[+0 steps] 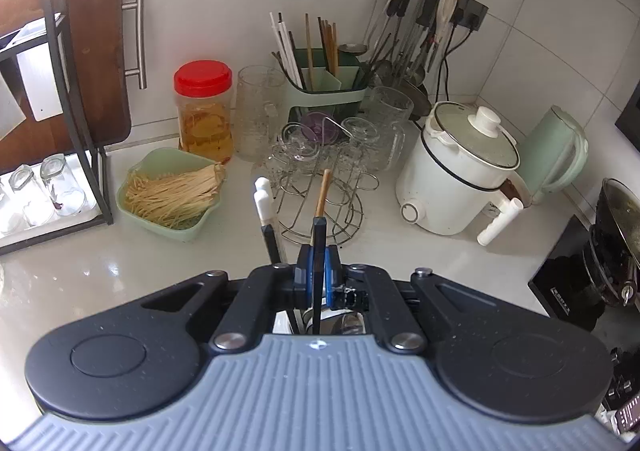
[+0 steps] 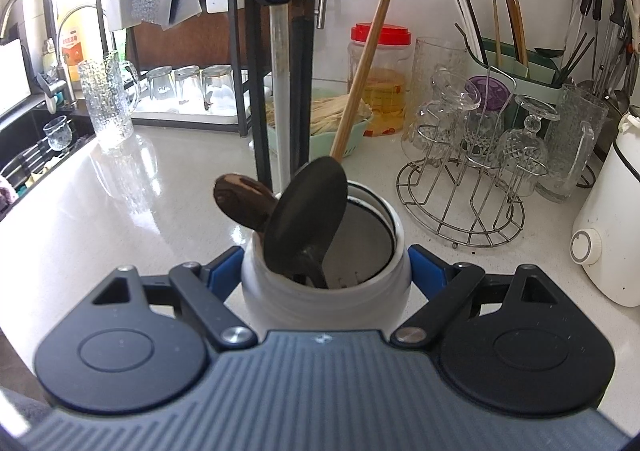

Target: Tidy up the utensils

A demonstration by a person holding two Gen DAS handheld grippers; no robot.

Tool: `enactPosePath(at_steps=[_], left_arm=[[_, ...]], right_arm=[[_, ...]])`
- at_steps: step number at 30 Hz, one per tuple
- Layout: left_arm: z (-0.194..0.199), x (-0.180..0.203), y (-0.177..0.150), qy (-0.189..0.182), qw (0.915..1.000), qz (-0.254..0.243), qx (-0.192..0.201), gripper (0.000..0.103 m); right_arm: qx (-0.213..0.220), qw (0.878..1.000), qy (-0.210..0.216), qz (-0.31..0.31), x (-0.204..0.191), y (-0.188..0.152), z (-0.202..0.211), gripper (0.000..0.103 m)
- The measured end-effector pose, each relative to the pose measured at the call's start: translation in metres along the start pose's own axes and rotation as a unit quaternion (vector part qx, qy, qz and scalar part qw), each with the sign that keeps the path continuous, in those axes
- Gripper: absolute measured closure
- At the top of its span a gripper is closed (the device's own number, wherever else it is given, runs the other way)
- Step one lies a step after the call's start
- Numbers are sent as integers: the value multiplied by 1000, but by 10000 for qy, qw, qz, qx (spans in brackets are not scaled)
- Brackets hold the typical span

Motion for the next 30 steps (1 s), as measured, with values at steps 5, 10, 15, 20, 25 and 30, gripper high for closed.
enactPosePath(at_steps=[5,10,15,20,25,30], left_arm=[[9,-4,1,49,9999,94,2,92],[30,-11,8,329,9991,161,220,44],[56,-20,10,621,9970,203,420,19],[82,-30,7,972,9933,287,557,11],[110,-39,4,1355,9877,295,717,10],[138,-47,0,1636,9824,365,823,6]], right_arm=[[-6,10000,8,9,1,0,0,13],[5,9999,60,-104,3,1,-1,12],[36,9992,218,-318,4,5,1,0],[229,9989,344,-231,-4,12,14,0],[362,9978,444,-320,-7,28,37,0],[582,9975,364,-184,-11,46,68,0]])
Point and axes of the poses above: each gripper's, at about its wrist camera, not at the fingertips, and z roughly against the way its jaws point, x to its right, y to its top, the point moved 9 cm from there along -z, roughly the way its jaws point, and after that the axes turned 13 degrees about -z, right-handed, at the moved point
